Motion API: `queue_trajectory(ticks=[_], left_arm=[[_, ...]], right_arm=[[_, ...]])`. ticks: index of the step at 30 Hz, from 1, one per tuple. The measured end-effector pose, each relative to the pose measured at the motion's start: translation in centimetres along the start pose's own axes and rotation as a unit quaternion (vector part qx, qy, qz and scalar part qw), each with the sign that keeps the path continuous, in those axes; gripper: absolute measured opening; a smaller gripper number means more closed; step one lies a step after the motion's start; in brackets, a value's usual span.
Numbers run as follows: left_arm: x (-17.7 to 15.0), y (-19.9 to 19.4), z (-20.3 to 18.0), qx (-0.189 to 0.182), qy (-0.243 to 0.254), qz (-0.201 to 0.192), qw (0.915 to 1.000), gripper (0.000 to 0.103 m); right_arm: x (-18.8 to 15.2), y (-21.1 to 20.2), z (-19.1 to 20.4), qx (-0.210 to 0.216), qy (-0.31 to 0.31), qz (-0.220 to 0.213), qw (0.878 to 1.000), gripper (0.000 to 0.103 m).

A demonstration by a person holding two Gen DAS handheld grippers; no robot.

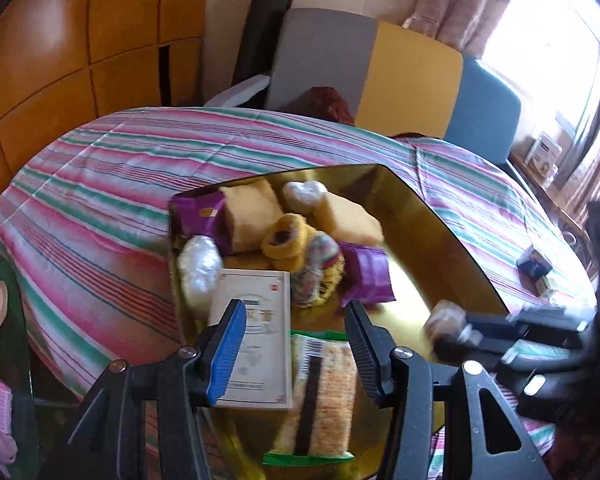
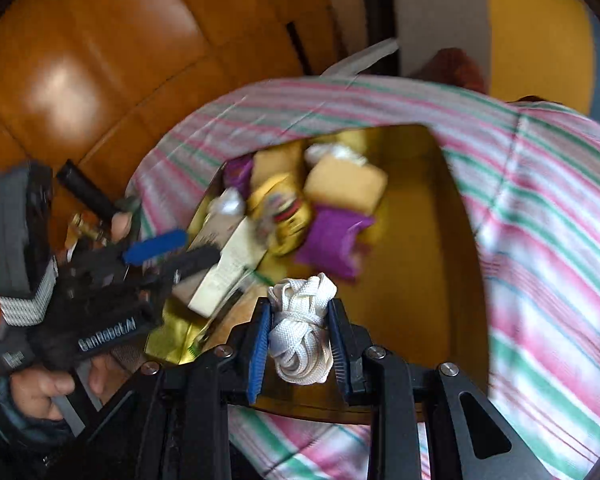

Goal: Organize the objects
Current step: 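Carry the white cord into the gold tray and open the right gripper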

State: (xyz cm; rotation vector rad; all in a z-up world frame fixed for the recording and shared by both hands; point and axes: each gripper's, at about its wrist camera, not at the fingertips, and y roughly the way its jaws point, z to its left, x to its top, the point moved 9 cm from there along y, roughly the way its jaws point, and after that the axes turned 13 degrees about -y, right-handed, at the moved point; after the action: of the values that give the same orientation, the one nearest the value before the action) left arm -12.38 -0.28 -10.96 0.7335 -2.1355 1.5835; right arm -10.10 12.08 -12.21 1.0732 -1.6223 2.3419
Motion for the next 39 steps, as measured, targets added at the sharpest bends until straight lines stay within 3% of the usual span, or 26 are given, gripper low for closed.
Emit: queue_trajectory(ticks=[9,11,15,19,31,39], left_arm=[[-0.2,-0.2,1.4,0.013,-0.004,-0.001,0.9999,0.052],[-0.1,-0.4,1.1,0.014,-0.001,-0.003,0.9999,0.052],[-0.1,-1.0,0.4,0.011,0.011,-0.012,0.9998,0.052],[-0.1,-1.4,-0.6,0.006,0.026,-0.017,0.9995,0.052],[-0.8,-2.0,-4.5,-0.008,0.073,-0.017,0.9971,0.052],[-1.3,-1.6,-8.1,-0.016,0.114,-0.012,0.9933,0.052]], right_arm=[[-2.9,5.8,3.0,0.033,-0.015,0.07,0.997,0.032],[-3.2,5.8,3.2,0.039,-0.011,0.065,0.997,0.034],[-2.8,4.3,2.5,0.041,0.01,0.037,0.998,0.059],[-2.1,2.1,1.2,0.033,0.031,0.006,0.999,0.06],[-2.7,-6.1,-5.5,-0.047,0.084,-0.056,0.994,0.069],[-5.7,-12.2,-14.2,-0.14,0.145,-0.073,0.977,0.071]])
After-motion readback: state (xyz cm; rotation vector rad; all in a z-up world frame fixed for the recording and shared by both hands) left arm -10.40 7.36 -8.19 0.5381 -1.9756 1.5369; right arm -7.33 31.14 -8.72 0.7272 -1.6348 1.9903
